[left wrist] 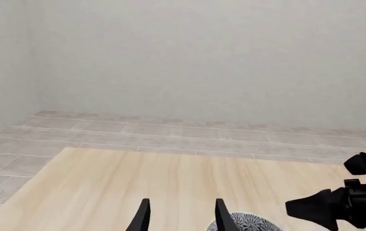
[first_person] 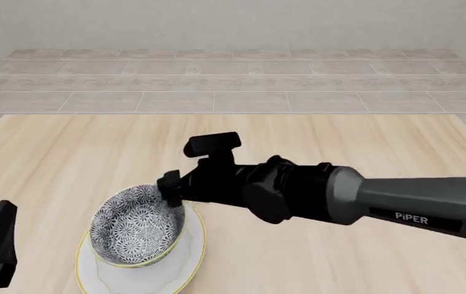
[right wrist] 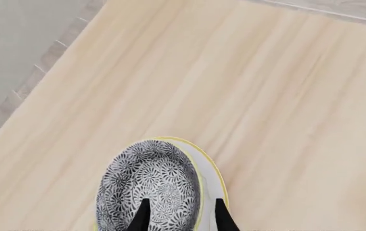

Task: Put the bowl on the plate.

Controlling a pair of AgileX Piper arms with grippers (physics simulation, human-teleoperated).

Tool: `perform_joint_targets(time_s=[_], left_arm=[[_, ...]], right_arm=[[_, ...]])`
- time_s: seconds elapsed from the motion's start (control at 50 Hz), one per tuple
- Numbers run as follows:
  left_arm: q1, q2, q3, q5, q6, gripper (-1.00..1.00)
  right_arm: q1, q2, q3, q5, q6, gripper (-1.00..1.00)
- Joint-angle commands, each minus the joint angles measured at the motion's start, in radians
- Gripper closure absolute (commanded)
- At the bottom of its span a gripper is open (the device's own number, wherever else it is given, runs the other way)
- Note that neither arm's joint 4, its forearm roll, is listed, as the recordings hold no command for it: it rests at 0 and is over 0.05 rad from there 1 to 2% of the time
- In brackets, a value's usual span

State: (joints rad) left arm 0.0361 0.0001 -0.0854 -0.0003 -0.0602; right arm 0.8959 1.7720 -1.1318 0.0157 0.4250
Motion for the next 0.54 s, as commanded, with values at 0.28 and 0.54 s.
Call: perform_joint_targets(time_s=[0.28, 0.54], left_arm=[[-0.004, 0.000, 0.008, -0.008, 0.002, -1.00], [-0.009, 0.000, 0.016, -0.010, 0.005, -1.00]], right_arm=[[-0.026, -0.179, 0.096, 0.004, -0.037, -1.00], [-0.012, -0.293, 0.210, -0.039, 0.004, -1.00]])
